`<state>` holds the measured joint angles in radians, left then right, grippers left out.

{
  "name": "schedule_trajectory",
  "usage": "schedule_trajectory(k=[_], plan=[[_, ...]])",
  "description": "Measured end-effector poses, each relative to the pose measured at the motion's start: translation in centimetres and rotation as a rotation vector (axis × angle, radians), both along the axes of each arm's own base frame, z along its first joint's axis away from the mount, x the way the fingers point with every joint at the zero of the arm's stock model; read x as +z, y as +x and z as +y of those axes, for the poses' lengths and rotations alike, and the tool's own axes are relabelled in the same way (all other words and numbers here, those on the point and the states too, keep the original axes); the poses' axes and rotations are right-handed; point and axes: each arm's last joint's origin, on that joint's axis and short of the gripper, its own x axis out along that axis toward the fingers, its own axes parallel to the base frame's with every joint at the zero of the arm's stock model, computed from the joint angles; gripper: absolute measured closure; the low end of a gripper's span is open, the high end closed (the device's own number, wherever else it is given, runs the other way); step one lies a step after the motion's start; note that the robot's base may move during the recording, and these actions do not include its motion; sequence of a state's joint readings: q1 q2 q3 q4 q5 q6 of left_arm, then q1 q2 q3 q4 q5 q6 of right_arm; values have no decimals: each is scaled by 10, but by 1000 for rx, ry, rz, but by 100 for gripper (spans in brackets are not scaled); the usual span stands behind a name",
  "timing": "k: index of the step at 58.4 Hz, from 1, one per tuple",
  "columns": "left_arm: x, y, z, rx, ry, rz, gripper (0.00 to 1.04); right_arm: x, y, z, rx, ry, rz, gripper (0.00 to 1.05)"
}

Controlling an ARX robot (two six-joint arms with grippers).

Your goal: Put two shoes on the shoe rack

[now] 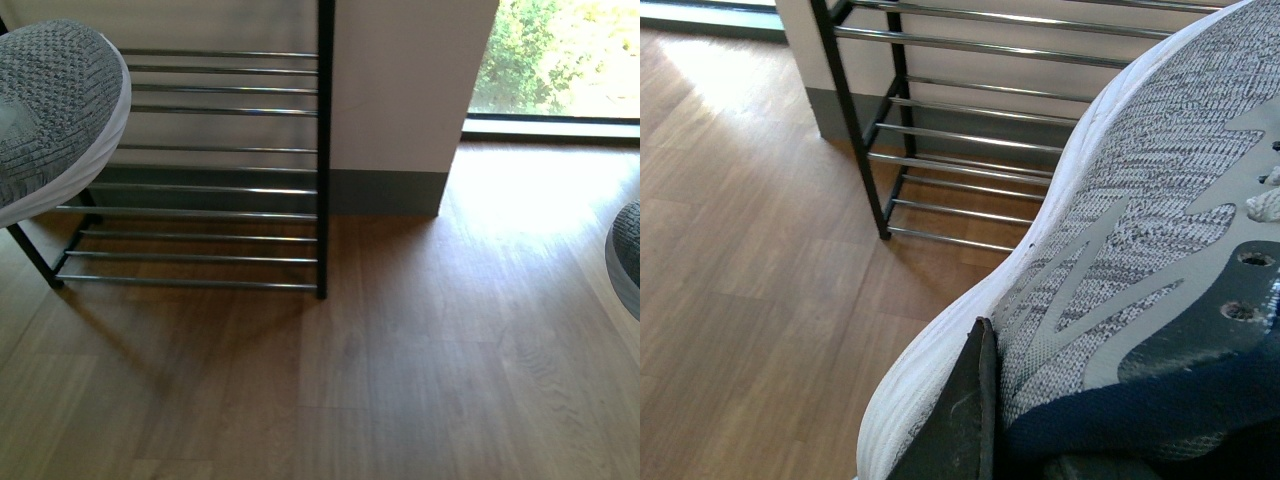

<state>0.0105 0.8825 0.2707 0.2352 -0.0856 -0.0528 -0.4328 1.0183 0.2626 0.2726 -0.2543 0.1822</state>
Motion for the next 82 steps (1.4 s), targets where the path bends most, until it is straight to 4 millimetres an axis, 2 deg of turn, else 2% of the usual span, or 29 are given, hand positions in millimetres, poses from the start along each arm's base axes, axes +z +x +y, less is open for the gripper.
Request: schedule_trajectory(k=[82], plan=[[0,0,1,12,4,-1,103,0,0,1,9,2,0,104]])
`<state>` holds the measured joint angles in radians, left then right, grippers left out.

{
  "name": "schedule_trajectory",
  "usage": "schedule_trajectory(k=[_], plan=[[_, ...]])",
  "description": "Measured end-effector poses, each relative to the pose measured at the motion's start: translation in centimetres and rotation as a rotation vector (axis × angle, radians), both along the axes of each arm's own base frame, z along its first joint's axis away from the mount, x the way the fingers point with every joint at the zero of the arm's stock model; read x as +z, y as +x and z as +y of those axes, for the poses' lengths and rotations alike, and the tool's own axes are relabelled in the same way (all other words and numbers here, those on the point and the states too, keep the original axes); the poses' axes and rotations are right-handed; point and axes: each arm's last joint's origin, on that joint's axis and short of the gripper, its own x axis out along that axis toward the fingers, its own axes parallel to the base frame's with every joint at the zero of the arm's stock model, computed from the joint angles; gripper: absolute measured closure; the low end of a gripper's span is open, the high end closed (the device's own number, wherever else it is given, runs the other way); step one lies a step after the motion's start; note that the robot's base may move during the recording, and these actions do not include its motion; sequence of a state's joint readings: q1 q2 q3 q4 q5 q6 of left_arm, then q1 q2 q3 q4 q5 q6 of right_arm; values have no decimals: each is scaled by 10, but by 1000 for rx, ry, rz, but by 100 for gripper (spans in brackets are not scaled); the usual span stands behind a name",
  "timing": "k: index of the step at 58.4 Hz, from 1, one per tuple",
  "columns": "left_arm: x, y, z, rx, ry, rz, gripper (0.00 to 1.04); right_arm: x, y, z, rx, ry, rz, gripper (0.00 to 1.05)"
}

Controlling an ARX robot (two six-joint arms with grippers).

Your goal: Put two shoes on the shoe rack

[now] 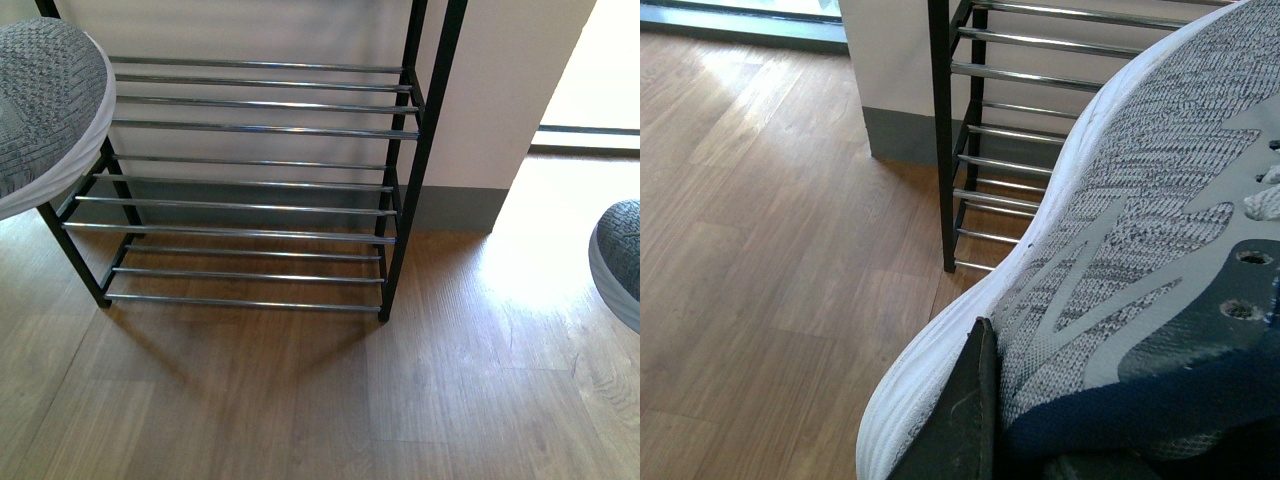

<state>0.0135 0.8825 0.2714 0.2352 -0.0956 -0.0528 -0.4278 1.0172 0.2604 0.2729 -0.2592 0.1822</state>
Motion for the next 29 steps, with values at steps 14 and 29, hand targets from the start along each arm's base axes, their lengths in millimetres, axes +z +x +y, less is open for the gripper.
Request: schedule_trajectory(k=[14,29], plan=[[0,0,0,5,1,0,103,0,0,0,3,2,0,104],[0,0,-1,-19,-5,0,103,-1,-1,-1,-17,-4,5,104]])
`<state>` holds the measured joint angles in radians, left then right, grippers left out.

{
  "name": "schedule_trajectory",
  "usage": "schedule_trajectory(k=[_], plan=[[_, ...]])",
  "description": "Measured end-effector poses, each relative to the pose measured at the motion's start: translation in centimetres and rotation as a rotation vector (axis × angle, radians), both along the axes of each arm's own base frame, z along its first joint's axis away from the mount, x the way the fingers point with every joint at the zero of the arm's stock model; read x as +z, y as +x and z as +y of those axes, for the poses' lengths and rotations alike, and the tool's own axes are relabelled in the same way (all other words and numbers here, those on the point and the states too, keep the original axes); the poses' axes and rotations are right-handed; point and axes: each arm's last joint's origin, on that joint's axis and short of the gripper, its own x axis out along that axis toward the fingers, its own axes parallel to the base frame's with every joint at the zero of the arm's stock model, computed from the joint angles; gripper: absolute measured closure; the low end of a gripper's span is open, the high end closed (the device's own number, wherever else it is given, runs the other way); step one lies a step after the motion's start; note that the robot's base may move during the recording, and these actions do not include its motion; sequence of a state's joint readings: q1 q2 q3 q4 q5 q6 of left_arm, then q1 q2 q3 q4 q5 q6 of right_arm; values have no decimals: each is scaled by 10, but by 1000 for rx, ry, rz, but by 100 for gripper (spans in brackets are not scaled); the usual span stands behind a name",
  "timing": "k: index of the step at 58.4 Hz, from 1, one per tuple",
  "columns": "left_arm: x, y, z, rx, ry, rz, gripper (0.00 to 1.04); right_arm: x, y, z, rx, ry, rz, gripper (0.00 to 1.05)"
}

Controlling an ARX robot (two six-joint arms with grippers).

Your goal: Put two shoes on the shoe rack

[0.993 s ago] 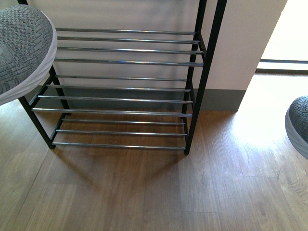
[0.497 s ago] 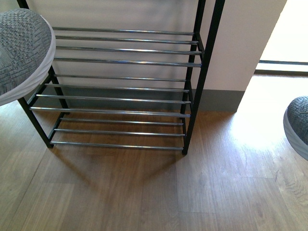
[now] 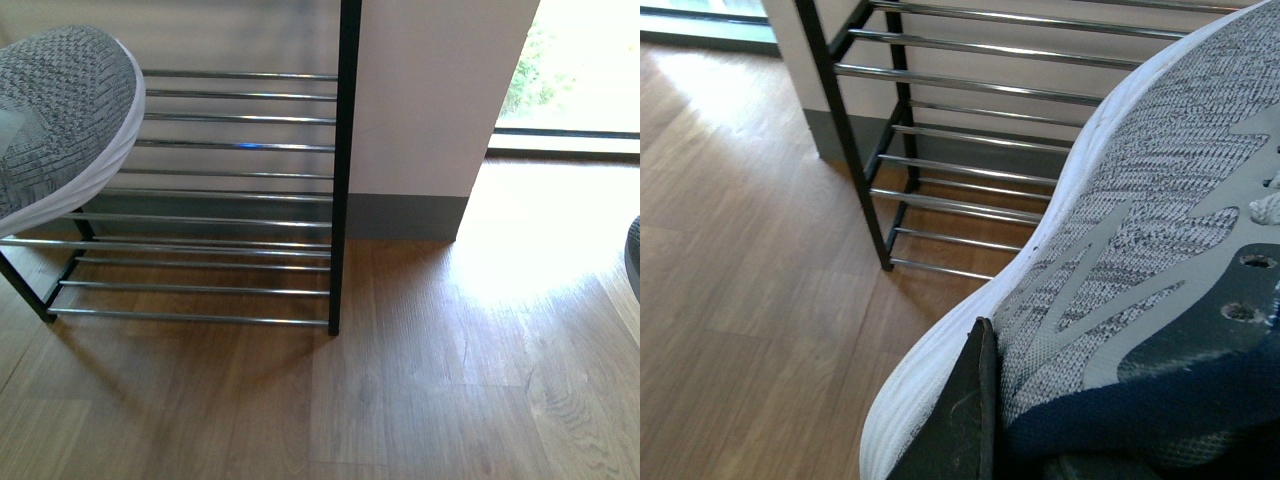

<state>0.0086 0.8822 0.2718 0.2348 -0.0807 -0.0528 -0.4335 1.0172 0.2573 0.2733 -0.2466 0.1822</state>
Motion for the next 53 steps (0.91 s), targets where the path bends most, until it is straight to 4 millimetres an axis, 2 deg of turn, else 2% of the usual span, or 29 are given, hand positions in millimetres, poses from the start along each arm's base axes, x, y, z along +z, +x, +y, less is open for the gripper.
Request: schedule_trajectory(k=[53], plan=[[0,0,1,9,2,0,103,0,0,1,8,3,0,104]])
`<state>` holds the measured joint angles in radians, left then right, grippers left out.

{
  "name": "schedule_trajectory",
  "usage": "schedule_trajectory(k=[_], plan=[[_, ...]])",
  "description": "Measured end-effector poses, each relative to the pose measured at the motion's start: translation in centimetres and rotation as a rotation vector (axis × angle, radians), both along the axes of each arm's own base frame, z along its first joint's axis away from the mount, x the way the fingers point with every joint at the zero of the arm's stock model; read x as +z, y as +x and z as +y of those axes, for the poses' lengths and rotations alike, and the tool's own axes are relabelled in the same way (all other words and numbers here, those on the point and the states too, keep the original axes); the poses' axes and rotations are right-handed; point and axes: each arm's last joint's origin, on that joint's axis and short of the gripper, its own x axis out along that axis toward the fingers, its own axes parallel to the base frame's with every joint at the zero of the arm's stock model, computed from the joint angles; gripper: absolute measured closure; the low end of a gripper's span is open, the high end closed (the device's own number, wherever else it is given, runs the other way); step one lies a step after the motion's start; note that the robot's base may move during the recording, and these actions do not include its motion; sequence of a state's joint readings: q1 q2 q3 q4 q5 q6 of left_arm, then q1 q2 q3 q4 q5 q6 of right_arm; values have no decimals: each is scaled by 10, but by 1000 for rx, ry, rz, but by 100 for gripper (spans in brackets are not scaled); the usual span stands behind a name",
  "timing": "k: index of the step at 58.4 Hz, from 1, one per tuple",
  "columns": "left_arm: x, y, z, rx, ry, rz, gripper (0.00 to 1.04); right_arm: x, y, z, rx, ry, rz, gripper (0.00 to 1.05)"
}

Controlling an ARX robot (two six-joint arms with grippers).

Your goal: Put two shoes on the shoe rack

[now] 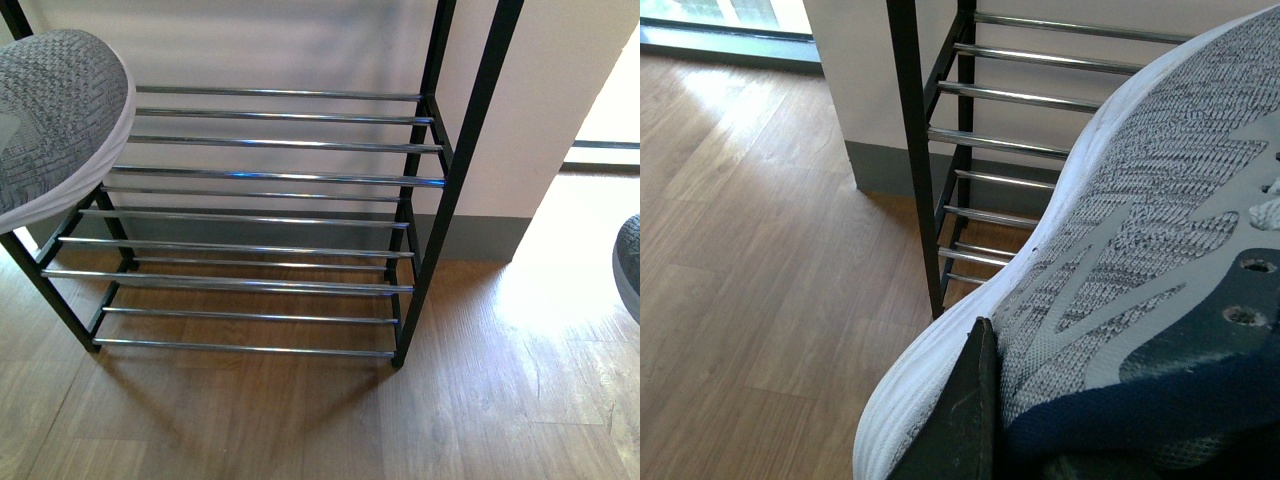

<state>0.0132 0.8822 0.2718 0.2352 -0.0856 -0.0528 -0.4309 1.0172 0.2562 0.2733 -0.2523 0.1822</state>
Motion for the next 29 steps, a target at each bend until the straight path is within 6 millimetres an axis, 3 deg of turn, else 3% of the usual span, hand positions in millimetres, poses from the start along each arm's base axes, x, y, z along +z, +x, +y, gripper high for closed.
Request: schedule_trajectory(k=[29], plan=[[0,0,0,3,1,2,103,-1,0,0,0,1,2,104]])
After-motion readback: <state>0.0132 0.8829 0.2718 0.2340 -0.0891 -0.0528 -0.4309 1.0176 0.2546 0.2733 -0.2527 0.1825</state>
